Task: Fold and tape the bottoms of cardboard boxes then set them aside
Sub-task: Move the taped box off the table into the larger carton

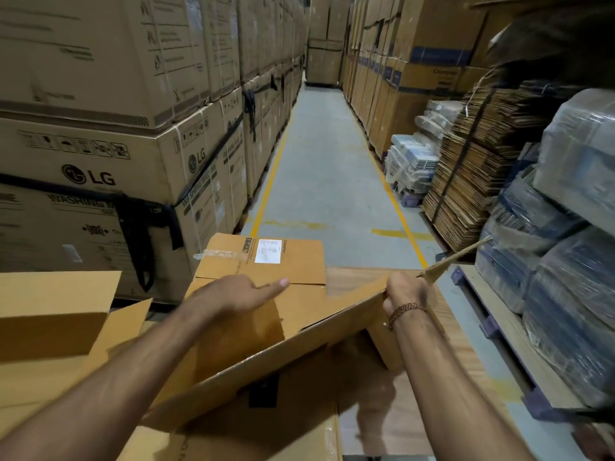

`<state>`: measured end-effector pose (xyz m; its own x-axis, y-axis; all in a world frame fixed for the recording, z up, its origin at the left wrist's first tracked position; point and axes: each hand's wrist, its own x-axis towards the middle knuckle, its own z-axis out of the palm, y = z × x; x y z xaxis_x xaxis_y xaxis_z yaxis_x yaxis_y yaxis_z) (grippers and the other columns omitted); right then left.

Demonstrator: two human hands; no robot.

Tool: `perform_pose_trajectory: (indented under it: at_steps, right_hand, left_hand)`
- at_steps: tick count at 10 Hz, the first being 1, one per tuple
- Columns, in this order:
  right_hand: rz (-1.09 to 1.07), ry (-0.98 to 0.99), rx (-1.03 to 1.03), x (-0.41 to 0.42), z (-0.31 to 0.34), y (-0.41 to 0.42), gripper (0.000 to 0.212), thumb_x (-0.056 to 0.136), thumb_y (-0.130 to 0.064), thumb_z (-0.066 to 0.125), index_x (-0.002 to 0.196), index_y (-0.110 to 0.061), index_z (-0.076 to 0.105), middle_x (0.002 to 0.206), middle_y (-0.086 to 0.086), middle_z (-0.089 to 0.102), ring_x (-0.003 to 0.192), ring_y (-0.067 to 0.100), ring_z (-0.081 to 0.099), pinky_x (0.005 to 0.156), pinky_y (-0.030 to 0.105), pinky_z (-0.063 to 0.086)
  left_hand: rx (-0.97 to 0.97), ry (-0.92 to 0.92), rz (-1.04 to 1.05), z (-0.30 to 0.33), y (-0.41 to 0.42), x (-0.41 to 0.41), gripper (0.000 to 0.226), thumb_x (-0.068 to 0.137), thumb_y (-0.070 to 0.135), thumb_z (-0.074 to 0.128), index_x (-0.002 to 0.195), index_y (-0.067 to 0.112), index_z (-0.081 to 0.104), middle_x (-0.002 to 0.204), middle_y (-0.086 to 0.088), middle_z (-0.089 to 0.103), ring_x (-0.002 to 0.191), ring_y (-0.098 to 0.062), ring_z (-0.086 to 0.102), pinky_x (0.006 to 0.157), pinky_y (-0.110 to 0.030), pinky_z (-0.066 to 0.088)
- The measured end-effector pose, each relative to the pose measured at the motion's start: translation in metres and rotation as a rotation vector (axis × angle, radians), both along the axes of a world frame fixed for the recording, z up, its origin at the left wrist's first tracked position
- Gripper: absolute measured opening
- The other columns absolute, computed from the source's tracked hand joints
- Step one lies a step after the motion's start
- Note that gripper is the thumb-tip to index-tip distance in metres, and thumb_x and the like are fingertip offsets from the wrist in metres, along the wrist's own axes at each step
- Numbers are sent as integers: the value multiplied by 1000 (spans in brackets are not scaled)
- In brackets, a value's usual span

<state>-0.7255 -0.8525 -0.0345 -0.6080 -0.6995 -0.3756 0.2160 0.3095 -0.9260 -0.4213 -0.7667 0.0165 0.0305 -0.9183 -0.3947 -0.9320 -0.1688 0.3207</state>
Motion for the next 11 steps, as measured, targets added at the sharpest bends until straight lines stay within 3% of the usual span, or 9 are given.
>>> perform_pose_trajectory:
  at_steps: [2,3,4,5,7,8,9,10,11]
  right_hand:
    - [235,-9,51,7,47,-1,20,104,-11,50,115,-17,35,107,7,49,100,25,50,87,30,44]
    - [208,-11,-14,12,63,-2,26,97,-15,58,112,-19,38,109,5,49,97,24,54,89,35,50]
    - [24,28,-153,20,74,-16,30,78,-32,59,102,-13,56,105,5,66,79,27,68,70,37,58]
    - [75,62,-308,20,86,-2,61,88,-66,47,124,-19,62,109,6,67,77,28,70,52,35,60]
    - [228,97,-87,-6,28,29,132,59,-108,21,148,-13,47,151,15,50,130,40,55,105,58,50]
    - [319,22,82,-25,-4,55,121,76,-99,32,160,-12,30,161,17,37,144,40,42,116,50,37]
    - [514,-273,105,-50,-34,67,133,56,-109,40,159,-24,32,152,14,49,138,39,47,113,56,40]
    - [579,-508,83,-64,-52,69,118,58,-101,59,139,-16,56,128,17,69,121,39,63,101,59,52]
    - [616,-692,-23,-70,-49,73,83,72,-77,74,123,-12,68,100,13,76,97,31,73,80,49,62]
  left_hand:
    - [-238,-186,-185,30,32,-77,67,86,85,51,108,23,62,93,4,64,87,-16,63,78,-40,59]
    - [-448,-261,-230,33,39,-97,13,107,28,54,118,22,50,86,4,57,81,-19,61,73,-42,59]
    - [-604,-289,-231,44,45,-104,14,106,22,52,118,27,47,90,3,66,75,-21,65,66,-42,60]
    - [-725,-303,-164,71,49,-109,5,106,27,52,110,25,49,84,4,64,72,-21,63,61,-36,57]
    - [-839,-252,16,136,58,-129,22,108,44,49,123,27,53,78,6,57,65,-11,58,62,-35,61]
    - [-932,-168,123,164,58,-130,25,107,47,52,125,30,56,90,7,65,68,-8,59,57,-28,54]
    - [-946,20,234,182,58,-120,28,105,47,56,131,37,58,112,11,66,90,-10,61,67,-25,41]
    - [-912,211,308,186,57,-103,29,103,48,58,130,38,61,119,10,66,106,-16,61,94,-42,51]
    - [-832,399,370,177,61,-88,28,103,41,61,129,30,64,118,4,68,107,-21,65,98,-51,55]
